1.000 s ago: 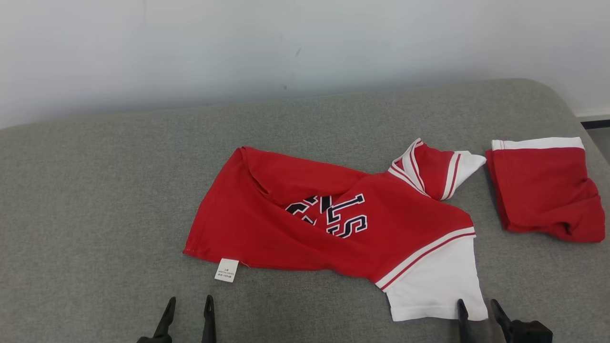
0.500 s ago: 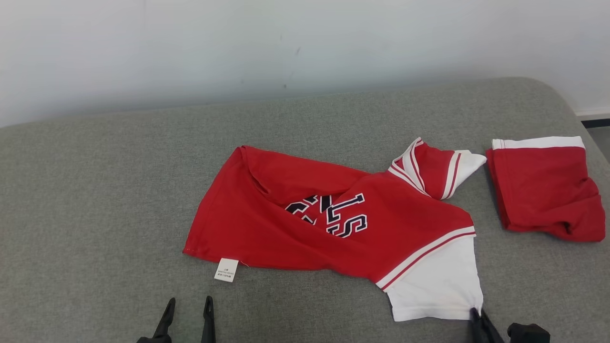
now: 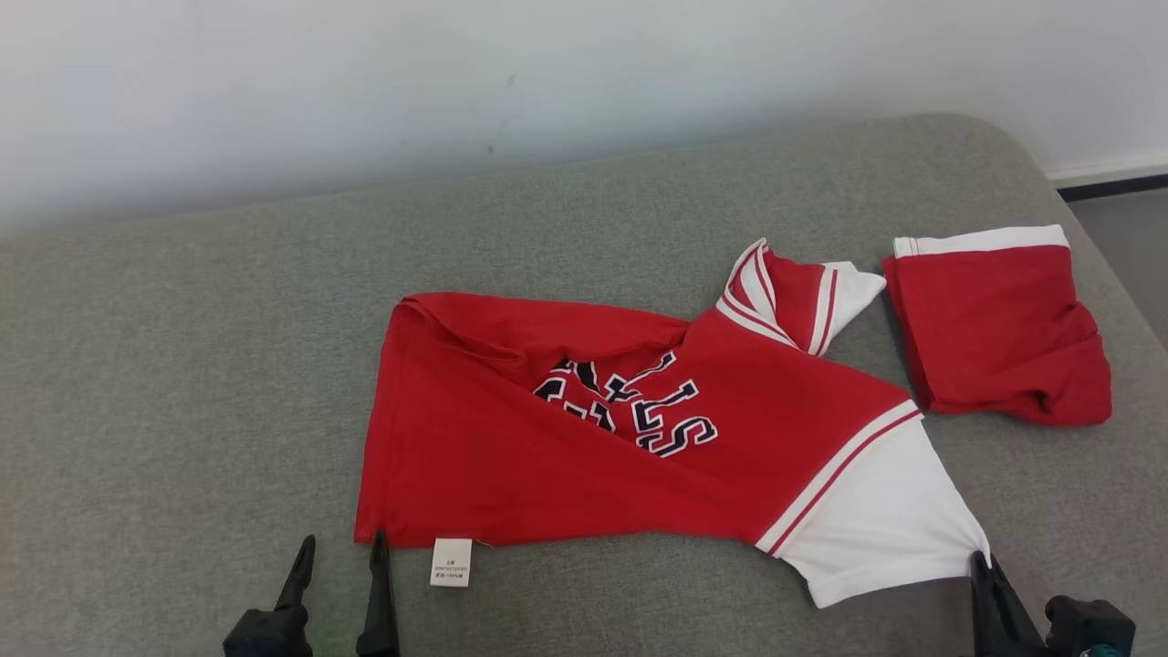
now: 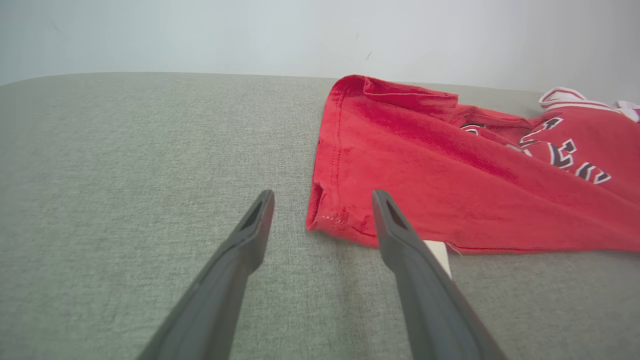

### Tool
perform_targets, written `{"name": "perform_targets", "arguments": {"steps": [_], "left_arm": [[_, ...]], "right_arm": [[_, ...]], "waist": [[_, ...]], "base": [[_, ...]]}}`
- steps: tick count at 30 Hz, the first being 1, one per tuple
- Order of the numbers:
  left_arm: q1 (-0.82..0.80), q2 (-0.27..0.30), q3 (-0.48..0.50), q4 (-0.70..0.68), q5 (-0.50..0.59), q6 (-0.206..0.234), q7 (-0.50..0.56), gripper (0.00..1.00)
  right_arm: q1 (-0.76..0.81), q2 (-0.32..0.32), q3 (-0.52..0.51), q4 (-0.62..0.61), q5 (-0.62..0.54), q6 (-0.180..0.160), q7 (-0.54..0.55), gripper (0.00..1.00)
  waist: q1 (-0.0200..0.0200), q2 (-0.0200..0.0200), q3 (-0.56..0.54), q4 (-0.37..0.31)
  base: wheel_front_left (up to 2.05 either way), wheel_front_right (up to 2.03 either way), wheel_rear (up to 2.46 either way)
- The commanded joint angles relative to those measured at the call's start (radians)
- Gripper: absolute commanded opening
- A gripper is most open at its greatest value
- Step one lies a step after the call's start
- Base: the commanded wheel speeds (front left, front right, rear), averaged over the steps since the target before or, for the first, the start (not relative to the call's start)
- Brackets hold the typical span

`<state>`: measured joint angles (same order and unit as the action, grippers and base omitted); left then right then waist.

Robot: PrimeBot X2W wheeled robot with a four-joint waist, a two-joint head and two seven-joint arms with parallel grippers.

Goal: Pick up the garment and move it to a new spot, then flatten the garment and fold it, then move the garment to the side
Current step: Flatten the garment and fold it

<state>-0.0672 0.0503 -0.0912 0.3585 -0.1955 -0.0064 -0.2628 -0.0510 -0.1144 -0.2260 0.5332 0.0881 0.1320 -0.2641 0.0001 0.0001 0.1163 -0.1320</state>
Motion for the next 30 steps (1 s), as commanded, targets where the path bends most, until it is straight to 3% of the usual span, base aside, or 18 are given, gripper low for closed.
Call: {"name": "perform_targets", "arguments": {"steps": [1, 8, 14, 15, 16, 17, 18, 20, 22, 27, 30], "left_arm": [[-0.024, 0.000, 0.007, 0.013, -0.010, -0.001, -0.003, 1.00], [-0.070, 0.001, 0.024, 0.095, -0.017, -0.008, -0.003, 1.00], [-0.070, 0.001, 0.029, 0.120, -0.032, 0.017, -0.003, 1.00], [-0.065, 0.001, 0.019, 0.125, -0.032, 0.015, -0.002, 0.78], [-0.065, 0.001, 0.019, 0.125, -0.032, 0.015, -0.002, 0.78], [-0.061, 0.000, 0.015, 0.126, -0.033, 0.017, -0.002, 0.67], [-0.056, 0.000, 0.011, 0.125, -0.034, 0.018, -0.002, 0.67], [-0.047, 0.000, 0.005, 0.121, -0.036, 0.018, -0.002, 0.78], [-0.038, 0.000, -0.003, 0.116, -0.037, 0.017, -0.002, 0.96], [-0.022, 0.001, -0.016, 0.112, -0.043, 0.018, -0.002, 0.97], [-0.015, 0.001, -0.017, 0.120, -0.046, 0.013, -0.002, 0.84]], "right_arm": [[0.001, -0.005, -0.003, -0.005, 0.009, -0.002, 0.000, 0.00], [-0.034, -0.001, 0.021, -0.023, 0.006, -0.002, 0.000, 0.00], [-0.048, 0.005, 0.020, -0.039, 0.005, -0.002, 0.000, 0.00], [-0.047, 0.005, 0.019, -0.043, 0.004, -0.002, 0.000, 0.00], [-0.047, 0.005, 0.019, -0.043, 0.004, -0.002, 0.000, 0.00], [-0.046, 0.005, 0.018, -0.046, 0.004, -0.002, 0.000, 0.00], [-0.045, 0.005, 0.018, -0.048, 0.002, -0.002, 0.000, 0.00], [-0.044, 0.004, 0.018, -0.051, 0.000, -0.002, 0.000, 0.00], [-0.043, 0.003, 0.019, -0.053, 0.001, -0.002, 0.000, 0.00], [-0.042, 0.002, 0.027, -0.056, 0.000, -0.002, 0.000, 0.00], [-0.044, 0.001, 0.033, -0.055, 0.001, -0.002, 0.000, 0.00]], "waist": [[-0.0001, -0.0001, 0.031, -0.031], [-0.0001, -0.0001, 0.068, -0.088], [-0.0001, -0.0001, 0.076, -0.105], [-0.0001, -0.0001, 0.074, -0.106], [-0.0001, -0.0001, 0.074, -0.106], [-0.0001, -0.0001, 0.071, -0.106], [-0.0001, -0.0001, 0.068, -0.104], [-0.0001, -0.0001, 0.062, -0.099], [-0.0001, -0.0001, 0.057, -0.093], [-0.0001, -0.0001, 0.046, -0.079], [-0.0001, -0.0001, 0.041, -0.075]], "base": [[0.00, 0.00, 0.00], [0.00, 0.00, 0.00], [0.00, 0.00, 0.00], [0.00, 0.00, 0.00], [0.00, 0.00, 0.00], [0.00, 0.00, 0.00], [0.00, 0.00, 0.00], [0.00, 0.00, 0.00], [0.00, 0.00, 0.00], [0.00, 0.00, 0.00], [0.00, 0.00, 0.00]]}}
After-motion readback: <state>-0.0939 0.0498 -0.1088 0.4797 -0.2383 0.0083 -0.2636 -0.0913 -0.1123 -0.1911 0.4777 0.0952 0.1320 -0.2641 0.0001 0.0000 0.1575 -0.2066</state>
